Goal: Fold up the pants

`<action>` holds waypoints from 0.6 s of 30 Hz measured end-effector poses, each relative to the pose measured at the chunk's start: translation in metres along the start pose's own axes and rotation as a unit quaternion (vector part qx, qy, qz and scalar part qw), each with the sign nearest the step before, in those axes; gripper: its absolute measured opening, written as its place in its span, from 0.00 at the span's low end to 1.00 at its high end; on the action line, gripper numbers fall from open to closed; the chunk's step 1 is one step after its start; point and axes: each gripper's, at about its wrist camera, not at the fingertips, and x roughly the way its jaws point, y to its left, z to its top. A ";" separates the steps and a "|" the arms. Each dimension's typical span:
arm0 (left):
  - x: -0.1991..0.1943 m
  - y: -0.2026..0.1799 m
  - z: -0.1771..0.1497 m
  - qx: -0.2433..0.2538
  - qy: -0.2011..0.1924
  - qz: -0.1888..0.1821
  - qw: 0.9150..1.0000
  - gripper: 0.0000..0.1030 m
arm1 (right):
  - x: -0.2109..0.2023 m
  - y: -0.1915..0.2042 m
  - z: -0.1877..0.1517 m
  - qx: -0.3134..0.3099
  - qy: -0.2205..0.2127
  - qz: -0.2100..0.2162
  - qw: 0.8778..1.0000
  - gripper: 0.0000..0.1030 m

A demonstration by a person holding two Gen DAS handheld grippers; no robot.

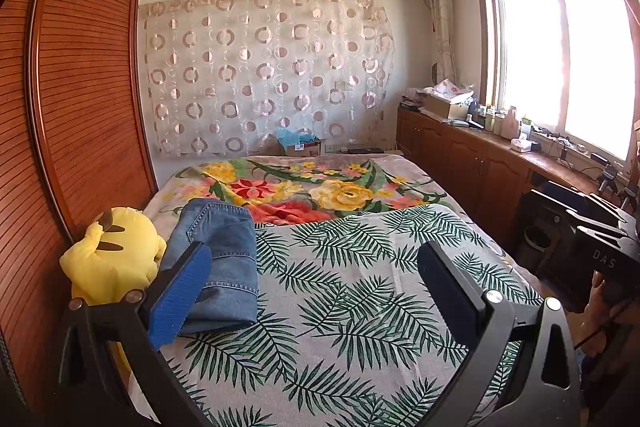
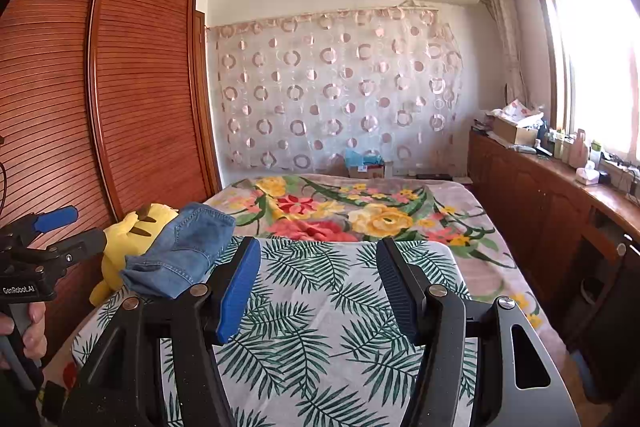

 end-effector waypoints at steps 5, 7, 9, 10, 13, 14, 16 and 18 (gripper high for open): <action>0.000 -0.001 0.000 0.000 0.000 0.001 1.000 1.00 | -0.001 0.000 0.000 0.000 0.000 0.000 1.000 0.60; 0.000 0.000 0.000 0.000 -0.001 0.002 1.000 1.00 | -0.001 -0.001 0.001 0.000 0.000 0.000 1.000 0.60; 0.000 -0.001 0.001 0.000 -0.001 0.001 1.000 1.00 | 0.000 0.000 0.000 0.000 0.000 -0.001 1.000 0.60; 0.000 -0.001 0.001 0.000 -0.001 0.002 1.000 1.00 | -0.001 -0.001 0.000 0.000 0.000 -0.001 1.000 0.60; 0.000 -0.001 0.001 0.000 -0.001 0.002 1.000 1.00 | -0.001 -0.001 0.000 0.000 0.000 0.000 1.000 0.60; 0.000 -0.001 0.001 0.000 -0.001 0.002 1.000 1.00 | -0.001 -0.001 0.000 0.000 0.000 0.000 1.000 0.60; -0.001 -0.001 0.001 0.000 -0.001 0.002 1.000 1.00 | -0.001 -0.001 0.000 0.000 0.000 -0.001 1.000 0.60; 0.000 -0.001 0.001 0.000 -0.001 0.002 1.000 1.00 | -0.001 0.000 0.000 0.000 0.000 -0.001 1.000 0.60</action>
